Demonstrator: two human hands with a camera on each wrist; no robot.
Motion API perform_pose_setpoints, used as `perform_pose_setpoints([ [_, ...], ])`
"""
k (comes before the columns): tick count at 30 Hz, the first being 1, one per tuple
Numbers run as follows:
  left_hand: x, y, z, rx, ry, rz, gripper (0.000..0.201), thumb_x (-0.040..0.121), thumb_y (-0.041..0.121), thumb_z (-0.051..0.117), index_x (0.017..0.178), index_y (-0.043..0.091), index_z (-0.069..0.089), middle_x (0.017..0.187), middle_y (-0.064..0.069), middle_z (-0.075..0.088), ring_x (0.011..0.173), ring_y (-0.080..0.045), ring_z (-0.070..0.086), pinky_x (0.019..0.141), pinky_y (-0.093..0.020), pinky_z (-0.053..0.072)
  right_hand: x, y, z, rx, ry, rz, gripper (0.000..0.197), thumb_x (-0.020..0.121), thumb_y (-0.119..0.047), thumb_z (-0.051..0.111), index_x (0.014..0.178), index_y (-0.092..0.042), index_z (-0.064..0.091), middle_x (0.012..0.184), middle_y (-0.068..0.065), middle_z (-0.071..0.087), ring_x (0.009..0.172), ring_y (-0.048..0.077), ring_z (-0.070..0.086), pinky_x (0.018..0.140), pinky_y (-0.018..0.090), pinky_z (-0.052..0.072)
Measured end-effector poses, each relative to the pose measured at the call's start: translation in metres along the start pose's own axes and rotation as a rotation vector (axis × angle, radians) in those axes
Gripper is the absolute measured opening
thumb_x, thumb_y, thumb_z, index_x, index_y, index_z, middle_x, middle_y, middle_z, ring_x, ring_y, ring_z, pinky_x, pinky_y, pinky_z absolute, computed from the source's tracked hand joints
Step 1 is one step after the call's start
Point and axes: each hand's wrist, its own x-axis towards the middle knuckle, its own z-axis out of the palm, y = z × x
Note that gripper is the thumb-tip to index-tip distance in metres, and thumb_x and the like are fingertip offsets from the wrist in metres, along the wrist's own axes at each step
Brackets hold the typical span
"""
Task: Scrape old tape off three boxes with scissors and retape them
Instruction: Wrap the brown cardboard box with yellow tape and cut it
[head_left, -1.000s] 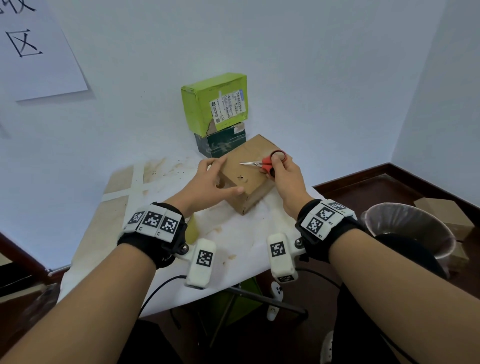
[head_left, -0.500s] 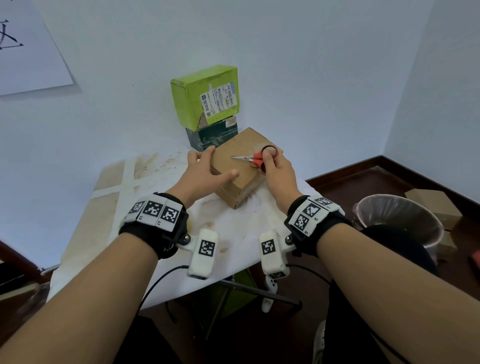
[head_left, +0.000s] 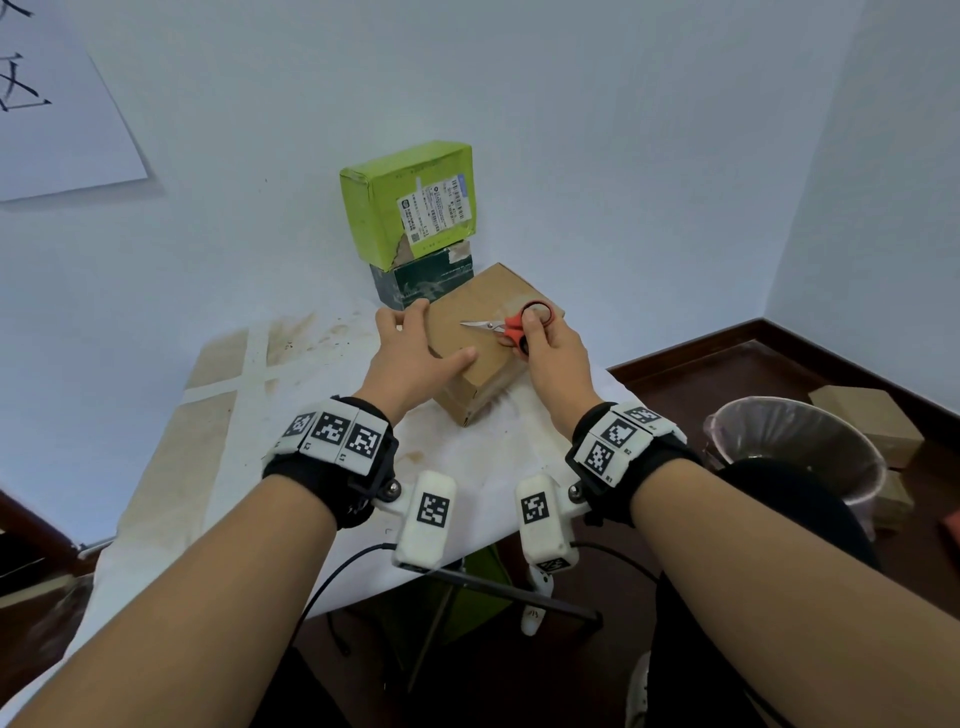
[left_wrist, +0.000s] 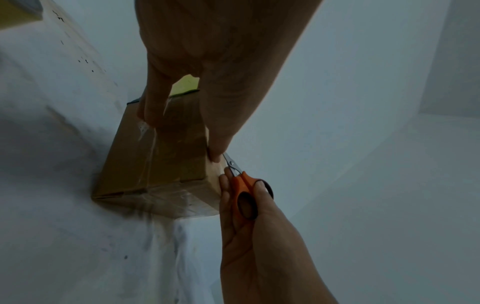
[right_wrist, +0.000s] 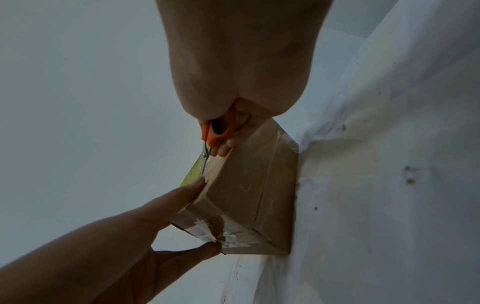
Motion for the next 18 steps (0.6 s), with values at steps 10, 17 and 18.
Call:
perform_pose_setpoints([
  [10, 0.0014, -0.0006, -0.0026, 0.072, -0.077, 0.021, 0.096, 0.081, 0.057, 0.064, 0.153, 0.019, 0.011, 0.140, -0.001, 0.017, 0.119, -0.023, 0.049, 0.101, -0.039, 0.044, 0.0000, 0.0042, 0.0000, 0.034, -0.007, -0.017, 0.029, 0.100, -0.039, 0.039, 0.098, -0.022, 0.063, 0.104, 0.004, 0.067, 0.101, 0.018, 0.062, 0.091, 0.034, 0.049],
  [17, 0.0004, -0.0064, -0.0080, 0.253, -0.211, 0.089, 0.128, 0.070, 0.063, 0.071, 0.152, 0.011, -0.013, 0.145, 0.000, 0.006, 0.123, -0.020, 0.040, 0.095, -0.025, 0.037, -0.0017, 0.0068, 0.0013, 0.072, -0.019, -0.012, 0.031, 0.099, -0.039, 0.044, 0.104, -0.018, 0.065, 0.106, 0.003, 0.068, 0.103, 0.016, 0.061, 0.095, 0.036, 0.048],
  [18, 0.0001, -0.0061, -0.0077, 0.257, -0.207, 0.093, 0.128, 0.070, 0.063, 0.071, 0.152, 0.011, -0.013, 0.145, -0.001, 0.006, 0.123, -0.020, 0.041, 0.096, -0.025, 0.037, -0.0020, 0.0069, 0.0014, 0.077, -0.028, -0.007, 0.029, 0.098, -0.039, 0.045, 0.103, -0.019, 0.065, 0.106, 0.002, 0.068, 0.104, 0.016, 0.061, 0.096, 0.036, 0.048],
])
